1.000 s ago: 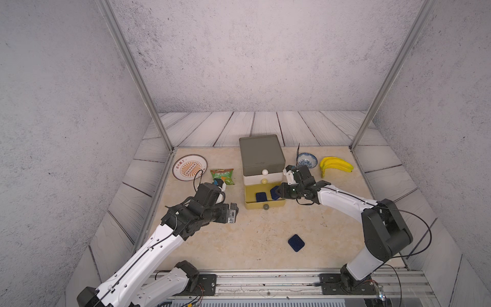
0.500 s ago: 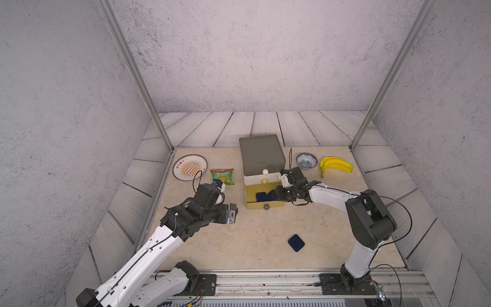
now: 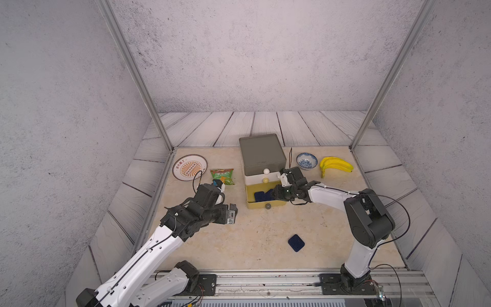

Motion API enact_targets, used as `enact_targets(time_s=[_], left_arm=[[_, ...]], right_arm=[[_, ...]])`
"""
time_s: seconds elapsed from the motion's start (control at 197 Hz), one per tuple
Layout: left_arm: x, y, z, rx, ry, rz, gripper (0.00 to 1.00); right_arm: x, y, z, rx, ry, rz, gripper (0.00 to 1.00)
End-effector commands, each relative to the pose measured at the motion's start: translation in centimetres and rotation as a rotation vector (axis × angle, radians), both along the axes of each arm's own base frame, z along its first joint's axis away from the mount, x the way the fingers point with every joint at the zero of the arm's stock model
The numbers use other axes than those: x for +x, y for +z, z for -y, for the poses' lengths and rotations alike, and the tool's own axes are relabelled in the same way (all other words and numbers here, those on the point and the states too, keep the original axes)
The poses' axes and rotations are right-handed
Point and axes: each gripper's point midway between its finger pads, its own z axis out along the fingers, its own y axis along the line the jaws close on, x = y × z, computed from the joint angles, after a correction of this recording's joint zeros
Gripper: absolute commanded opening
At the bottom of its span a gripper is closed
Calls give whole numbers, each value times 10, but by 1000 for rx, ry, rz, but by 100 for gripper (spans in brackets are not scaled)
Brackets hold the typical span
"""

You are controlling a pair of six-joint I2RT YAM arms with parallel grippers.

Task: Place the brooch boxes into the drawer by color
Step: Place the brooch box in the drawer.

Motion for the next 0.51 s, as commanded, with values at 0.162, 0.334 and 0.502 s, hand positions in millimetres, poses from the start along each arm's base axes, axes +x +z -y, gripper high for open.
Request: enact_targets(time_s=[0.162,0.334,0.502], left_arm=[[-2,2,-4,3,4,2,98],[-4,9,1,-17,-36,23,98],[-7,13,8,-45,-74,25,98]], right_arm=[[21,31,13,-34,-45,167,49],[17,57,28,-72,-71,248,52],[6,95,45,-85,-99,333,53]])
